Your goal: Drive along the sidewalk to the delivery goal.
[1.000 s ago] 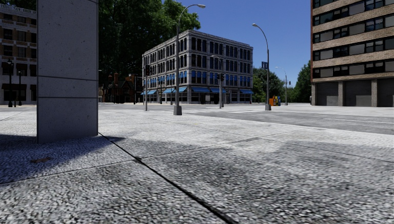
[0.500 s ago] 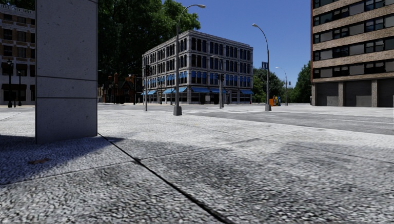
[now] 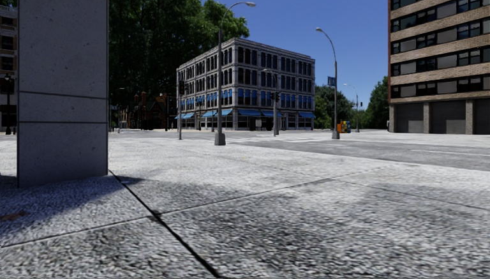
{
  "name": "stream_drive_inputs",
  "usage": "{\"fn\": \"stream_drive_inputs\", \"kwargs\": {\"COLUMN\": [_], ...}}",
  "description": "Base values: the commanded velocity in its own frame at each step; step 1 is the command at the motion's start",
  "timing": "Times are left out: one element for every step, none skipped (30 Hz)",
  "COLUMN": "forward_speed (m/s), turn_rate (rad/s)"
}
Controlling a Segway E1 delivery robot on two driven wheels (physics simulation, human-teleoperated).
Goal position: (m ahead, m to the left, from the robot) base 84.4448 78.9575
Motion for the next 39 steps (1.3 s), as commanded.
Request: {"fn": "stream_drive_inputs", "kwargs": {"forward_speed": [2.00,2.00,2.00,2.00,2.00,2.00,2.00,2.00,2.00,2.00,2.00,2.00,2.00,2.00,2.00,2.00,2.00,2.00,2.00,2.00,2.00,2.00,2.00,2.00,2.00,2.00,2.00,2.00,2.00,2.00,2.00,2.00,2.00,2.00,2.00,2.00,2.00,2.00,2.00], "turn_rate": [0.00,0.00,0.00,0.00,0.00,0.00,0.00,0.00,0.00,0.00,0.00,0.00,0.00,0.00,0.00,0.04,0.15,0.15,0.21,0.24,0.24,0.25,0.26,0.27,0.27,0.33,0.39,0.43,0.43,0.47,0.48,0.48,0.48,0.48,0.49,0.49,0.49,0.49,0.50]}}
